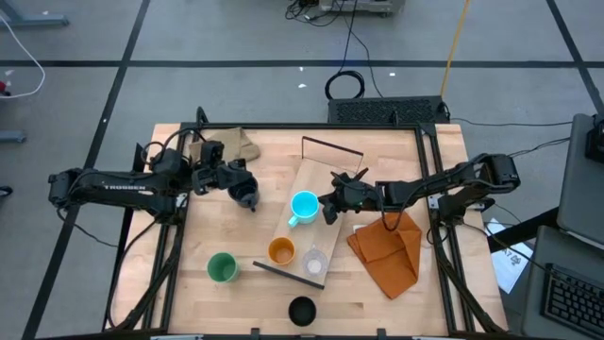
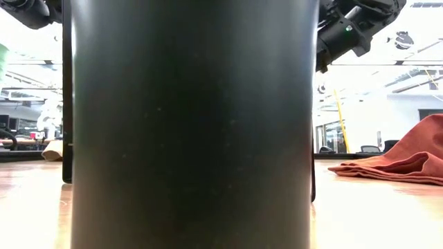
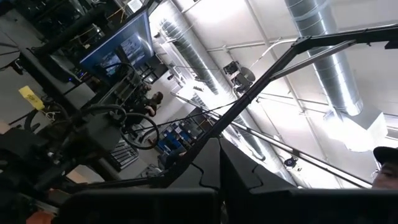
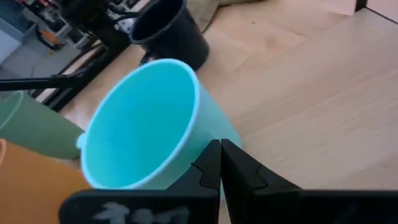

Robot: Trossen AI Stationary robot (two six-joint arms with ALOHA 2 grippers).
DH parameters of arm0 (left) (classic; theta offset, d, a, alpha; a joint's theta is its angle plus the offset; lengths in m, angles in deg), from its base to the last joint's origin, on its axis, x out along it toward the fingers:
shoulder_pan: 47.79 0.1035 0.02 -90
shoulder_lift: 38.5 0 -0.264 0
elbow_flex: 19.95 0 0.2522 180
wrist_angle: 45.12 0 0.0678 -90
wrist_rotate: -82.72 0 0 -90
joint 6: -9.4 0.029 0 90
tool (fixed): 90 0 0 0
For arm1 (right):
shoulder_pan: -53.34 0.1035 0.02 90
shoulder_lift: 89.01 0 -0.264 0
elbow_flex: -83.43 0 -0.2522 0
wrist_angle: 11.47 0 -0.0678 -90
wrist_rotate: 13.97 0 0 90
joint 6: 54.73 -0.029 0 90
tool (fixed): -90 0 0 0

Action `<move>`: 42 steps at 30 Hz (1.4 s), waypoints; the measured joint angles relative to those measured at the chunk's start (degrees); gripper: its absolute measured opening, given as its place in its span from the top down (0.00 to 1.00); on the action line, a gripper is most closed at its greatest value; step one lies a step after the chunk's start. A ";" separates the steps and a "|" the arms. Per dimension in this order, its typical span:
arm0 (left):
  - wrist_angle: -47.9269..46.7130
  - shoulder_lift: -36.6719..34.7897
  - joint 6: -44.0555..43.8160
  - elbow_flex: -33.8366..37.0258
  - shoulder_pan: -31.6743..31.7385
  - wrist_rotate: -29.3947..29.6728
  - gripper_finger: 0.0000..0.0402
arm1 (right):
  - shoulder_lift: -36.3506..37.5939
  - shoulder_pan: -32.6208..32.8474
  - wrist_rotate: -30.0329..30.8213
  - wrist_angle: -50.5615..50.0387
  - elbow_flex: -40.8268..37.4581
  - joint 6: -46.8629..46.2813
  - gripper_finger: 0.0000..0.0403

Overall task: Stack small to large cups/mugs on shelf
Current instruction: Put the light blue mug on the shelf

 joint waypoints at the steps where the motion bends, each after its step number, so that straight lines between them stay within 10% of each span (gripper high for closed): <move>1: -0.01 -0.02 0.00 0.00 0.00 0.00 1.00 | 0.00 0.00 0.02 0.04 0.00 -0.21 1.00; 42: -0.39 0.01 0.21 0.00 -1.05 -1.21 1.00 | -0.02 -0.04 -10.67 5.05 0.00 3.68 1.00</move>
